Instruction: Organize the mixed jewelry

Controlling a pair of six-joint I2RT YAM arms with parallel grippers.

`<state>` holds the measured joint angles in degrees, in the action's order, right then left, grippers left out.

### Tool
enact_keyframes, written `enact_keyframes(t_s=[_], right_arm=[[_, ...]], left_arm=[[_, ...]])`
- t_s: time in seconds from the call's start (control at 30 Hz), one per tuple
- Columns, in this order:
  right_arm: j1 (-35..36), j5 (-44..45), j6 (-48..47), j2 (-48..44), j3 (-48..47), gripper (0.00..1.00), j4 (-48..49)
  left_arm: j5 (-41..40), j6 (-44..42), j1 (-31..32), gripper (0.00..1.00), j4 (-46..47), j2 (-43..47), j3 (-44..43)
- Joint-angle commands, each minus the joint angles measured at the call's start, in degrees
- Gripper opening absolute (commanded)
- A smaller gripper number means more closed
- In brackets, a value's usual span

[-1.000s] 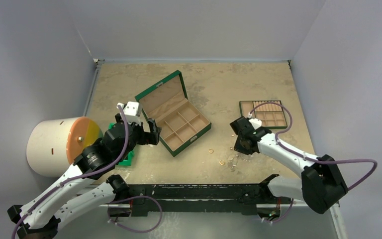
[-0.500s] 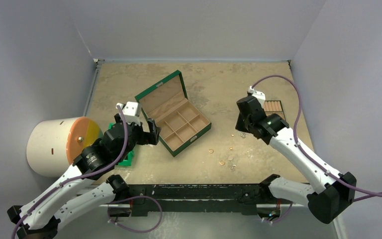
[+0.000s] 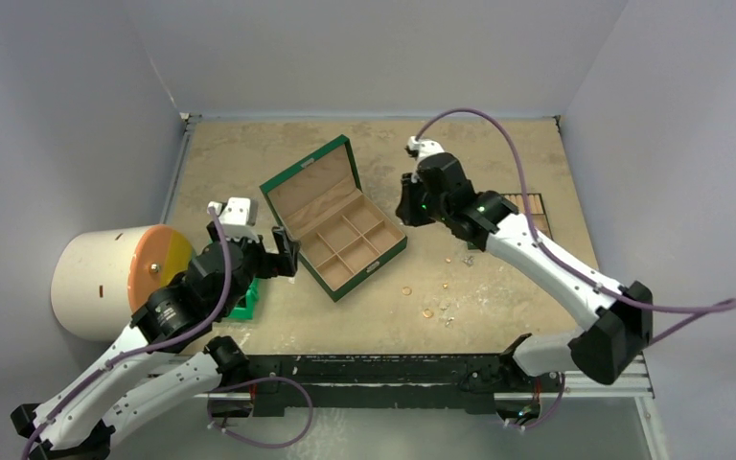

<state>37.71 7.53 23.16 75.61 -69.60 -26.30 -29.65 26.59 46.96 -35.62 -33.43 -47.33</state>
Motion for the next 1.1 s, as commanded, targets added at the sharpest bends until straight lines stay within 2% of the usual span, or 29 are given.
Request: enact_keyframes(t_s=[0.0,0.3,0.53,0.73,1.07], right_arm=[[1.67,-5.93,-5.29,5.66,-5.21,0.00,8.52],[1.75,-14.70,-8.53,20.29,-10.92,0.00,16.94],[1.75,-15.36,-7.25,31.17,-16.96,0.00,16.13],[1.80,-15.61,-2.67,35.27,-17.90,0.00,17.46],[1.27,-8.79,4.54,38.40,-19.38,0.00,16.95]], left_arm=[[-2.82,1.22,0.17,0.96,0.80,1.55,-0.51],[-4.52,1.62,0.10,0.97,0.56,2.78,-0.55],[-4.38,1.63,0.09,0.97,0.50,1.78,-0.57],[-4.45,1.62,0.12,0.97,0.46,1.46,-0.55],[-4.54,1.71,0.13,0.97,0.38,1.37,-0.57]])
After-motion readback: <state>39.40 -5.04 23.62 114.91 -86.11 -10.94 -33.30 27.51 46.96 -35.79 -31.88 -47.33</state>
